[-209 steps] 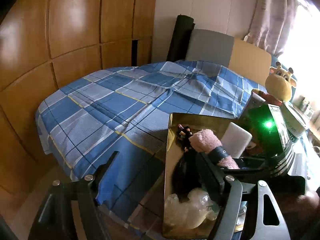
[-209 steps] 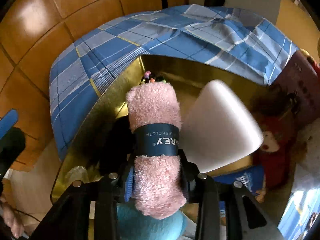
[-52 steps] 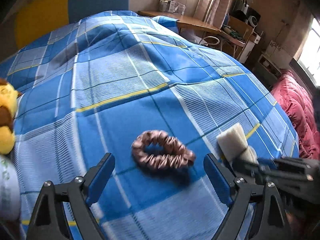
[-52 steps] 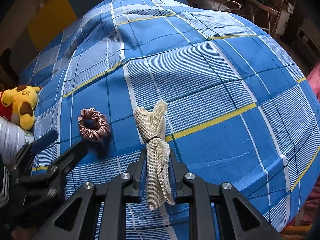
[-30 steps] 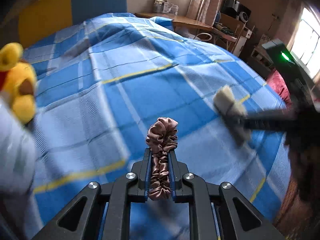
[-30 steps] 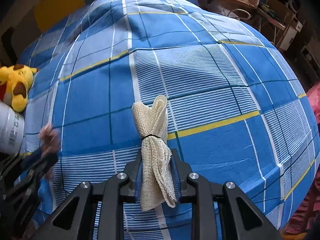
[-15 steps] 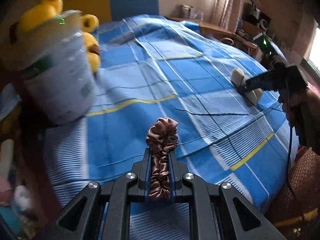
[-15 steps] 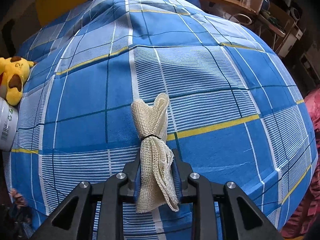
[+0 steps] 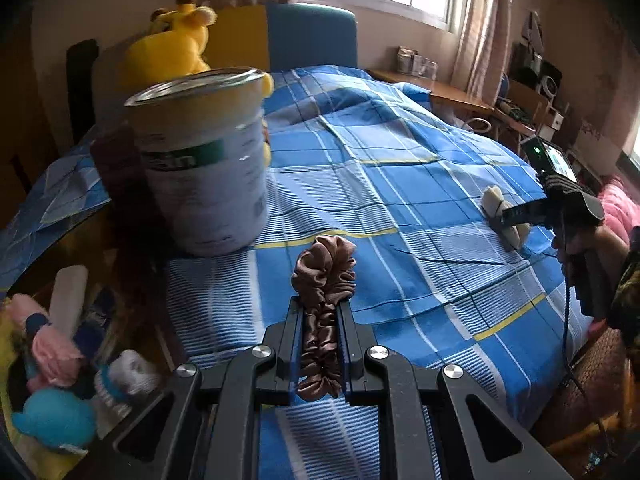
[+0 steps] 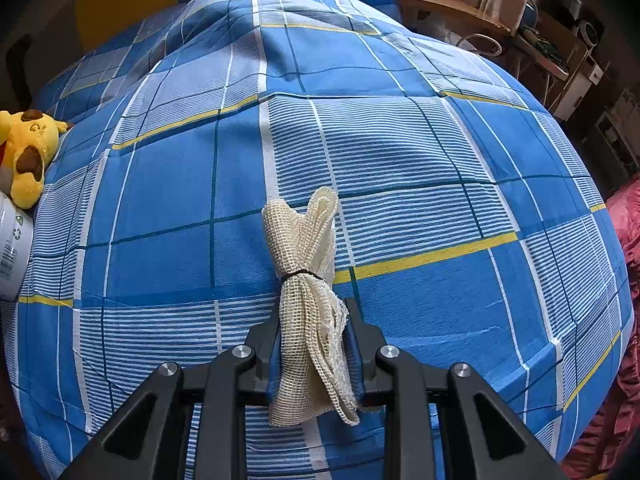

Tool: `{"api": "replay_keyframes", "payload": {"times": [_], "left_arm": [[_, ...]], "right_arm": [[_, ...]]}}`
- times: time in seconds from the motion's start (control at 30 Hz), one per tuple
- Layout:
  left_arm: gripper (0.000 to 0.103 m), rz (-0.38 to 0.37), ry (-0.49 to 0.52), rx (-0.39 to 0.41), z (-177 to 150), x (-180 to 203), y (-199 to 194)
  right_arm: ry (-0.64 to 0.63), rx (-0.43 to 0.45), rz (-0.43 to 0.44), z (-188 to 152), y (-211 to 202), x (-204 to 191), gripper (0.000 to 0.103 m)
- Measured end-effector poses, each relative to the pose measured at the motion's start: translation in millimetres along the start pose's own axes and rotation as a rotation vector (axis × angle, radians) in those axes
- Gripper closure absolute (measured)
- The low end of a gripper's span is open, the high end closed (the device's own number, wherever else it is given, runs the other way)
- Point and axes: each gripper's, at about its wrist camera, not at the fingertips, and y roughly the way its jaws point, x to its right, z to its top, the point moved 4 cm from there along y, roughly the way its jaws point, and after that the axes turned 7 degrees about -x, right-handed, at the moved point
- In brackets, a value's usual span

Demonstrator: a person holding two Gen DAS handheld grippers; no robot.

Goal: Organize soft objects
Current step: 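Carry the scrunchie into the gold tray and open the left gripper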

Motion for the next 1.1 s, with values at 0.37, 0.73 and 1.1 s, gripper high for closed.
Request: {"api": "replay_keyframes", "payload": {"times": [0.37,0.73,1.1], "left_arm": [[0.087,0.037,-0.086,0.000,-13,-41,-14],[0.087,0.049,-0.210,0.017,-21,-94,-29],[0.087,0.025,-0.535,-0.035,-24,-211,-19]], "right_arm": [[-0.026,0.011,-0.025,-1,-1,-4,0.077],[-0.047,0.020,-0.045,-1,-2,-5,0.078],[-0.060,0.022,-0.059,0,-2,-7,0.078]]}}
